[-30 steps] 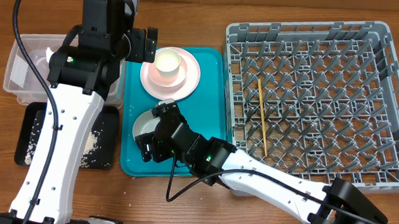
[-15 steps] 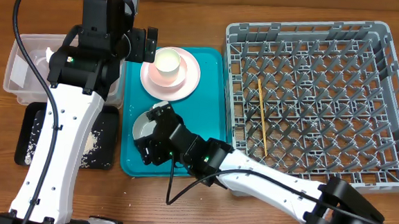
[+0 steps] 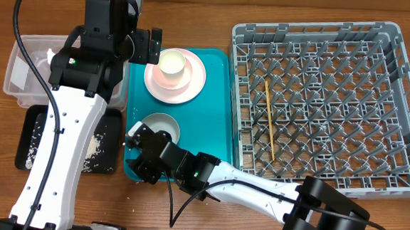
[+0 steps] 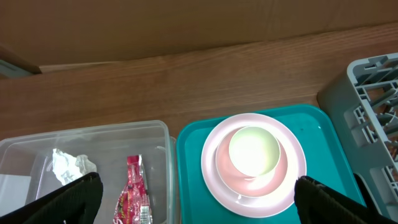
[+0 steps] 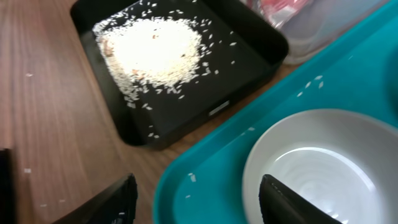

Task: Sort waste into correct bins and load items into the dishwasher
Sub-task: 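Lower the right gripper onto the grey bowl rim and close, then lift the grey bowl with the right gripper toward the dish rack, then lower the bowl into the rack's front right area, tilting it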

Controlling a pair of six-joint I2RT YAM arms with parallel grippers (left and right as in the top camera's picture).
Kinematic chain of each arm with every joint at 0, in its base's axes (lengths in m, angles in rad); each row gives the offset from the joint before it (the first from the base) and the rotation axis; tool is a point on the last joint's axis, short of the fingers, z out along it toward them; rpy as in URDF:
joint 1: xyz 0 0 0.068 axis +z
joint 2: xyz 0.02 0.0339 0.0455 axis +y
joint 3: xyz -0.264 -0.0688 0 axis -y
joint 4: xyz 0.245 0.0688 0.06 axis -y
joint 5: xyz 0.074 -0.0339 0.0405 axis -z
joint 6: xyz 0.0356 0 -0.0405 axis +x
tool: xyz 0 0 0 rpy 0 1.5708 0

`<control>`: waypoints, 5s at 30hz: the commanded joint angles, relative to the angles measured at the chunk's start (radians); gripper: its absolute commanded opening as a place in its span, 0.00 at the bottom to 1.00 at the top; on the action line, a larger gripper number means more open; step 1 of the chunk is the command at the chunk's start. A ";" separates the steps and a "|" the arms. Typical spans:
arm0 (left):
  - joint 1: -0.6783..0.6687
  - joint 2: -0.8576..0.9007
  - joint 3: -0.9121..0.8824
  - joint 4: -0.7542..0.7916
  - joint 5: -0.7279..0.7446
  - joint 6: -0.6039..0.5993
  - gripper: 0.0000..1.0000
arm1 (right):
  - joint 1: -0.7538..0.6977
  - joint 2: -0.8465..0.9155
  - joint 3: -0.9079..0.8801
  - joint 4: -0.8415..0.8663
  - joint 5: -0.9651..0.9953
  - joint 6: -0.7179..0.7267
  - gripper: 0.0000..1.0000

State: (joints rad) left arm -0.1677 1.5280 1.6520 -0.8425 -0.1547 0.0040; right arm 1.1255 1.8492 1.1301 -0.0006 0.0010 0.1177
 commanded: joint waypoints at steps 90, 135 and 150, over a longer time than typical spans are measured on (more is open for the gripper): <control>0.004 -0.003 0.013 0.001 -0.010 0.019 1.00 | -0.036 -0.111 0.041 -0.226 0.148 0.014 0.04; 0.004 -0.003 0.013 0.001 -0.010 0.019 1.00 | -1.143 -0.476 -0.254 -0.814 -1.319 0.213 0.04; 0.004 -0.003 0.013 0.001 -0.010 0.019 1.00 | -1.234 -0.476 -0.323 -0.812 -1.240 0.135 0.04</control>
State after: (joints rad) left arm -0.1677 1.5280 1.6520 -0.8425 -0.1547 0.0040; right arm -0.0998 1.3773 0.8192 -0.8223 -1.3231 0.2878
